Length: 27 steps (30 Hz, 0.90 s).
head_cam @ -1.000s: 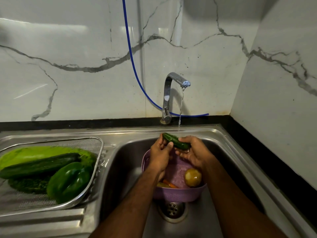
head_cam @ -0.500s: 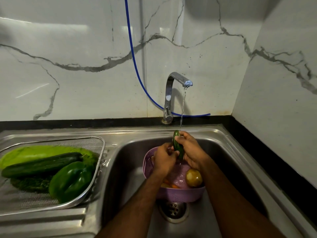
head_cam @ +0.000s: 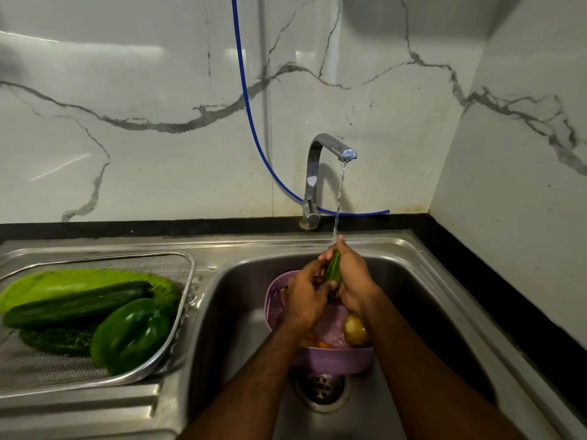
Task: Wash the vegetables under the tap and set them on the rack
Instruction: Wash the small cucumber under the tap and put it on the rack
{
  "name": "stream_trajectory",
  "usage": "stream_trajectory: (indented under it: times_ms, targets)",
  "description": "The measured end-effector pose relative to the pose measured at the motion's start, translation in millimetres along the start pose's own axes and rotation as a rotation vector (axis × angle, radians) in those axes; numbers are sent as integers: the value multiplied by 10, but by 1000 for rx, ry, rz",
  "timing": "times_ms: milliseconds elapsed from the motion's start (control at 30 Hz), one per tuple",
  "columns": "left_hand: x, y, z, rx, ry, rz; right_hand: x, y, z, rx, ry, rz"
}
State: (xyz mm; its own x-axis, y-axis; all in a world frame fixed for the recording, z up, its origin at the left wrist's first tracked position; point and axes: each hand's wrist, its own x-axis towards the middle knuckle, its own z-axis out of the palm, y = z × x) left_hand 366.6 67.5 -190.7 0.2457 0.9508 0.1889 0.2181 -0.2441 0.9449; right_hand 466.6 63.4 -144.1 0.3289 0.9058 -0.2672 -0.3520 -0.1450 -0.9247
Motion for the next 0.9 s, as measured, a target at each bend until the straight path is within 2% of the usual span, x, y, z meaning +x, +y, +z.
stream_trajectory:
  times_ms: [67,200,300,600,733,900]
  targets:
    - [-5,-6,3,-15,-4,-2,0,-18,-1,25,-19,-14]
    - [30,11,-46,-83,14,-33,-11,-9,-52,114,-202,-27]
    - [67,1,-89,-101,19,-42,-4,27,-67,133,-236,-76]
    - [47,-37,-63,-96,-40,-38,19,8,54,-29,-58,-115]
    - [63,-25,-73,-157,-20,-60,13,-4,19,23,-135,-77]
    - [45,61,-68,-232,-96,-128,-13,-50,-76,-159,-93,-92]
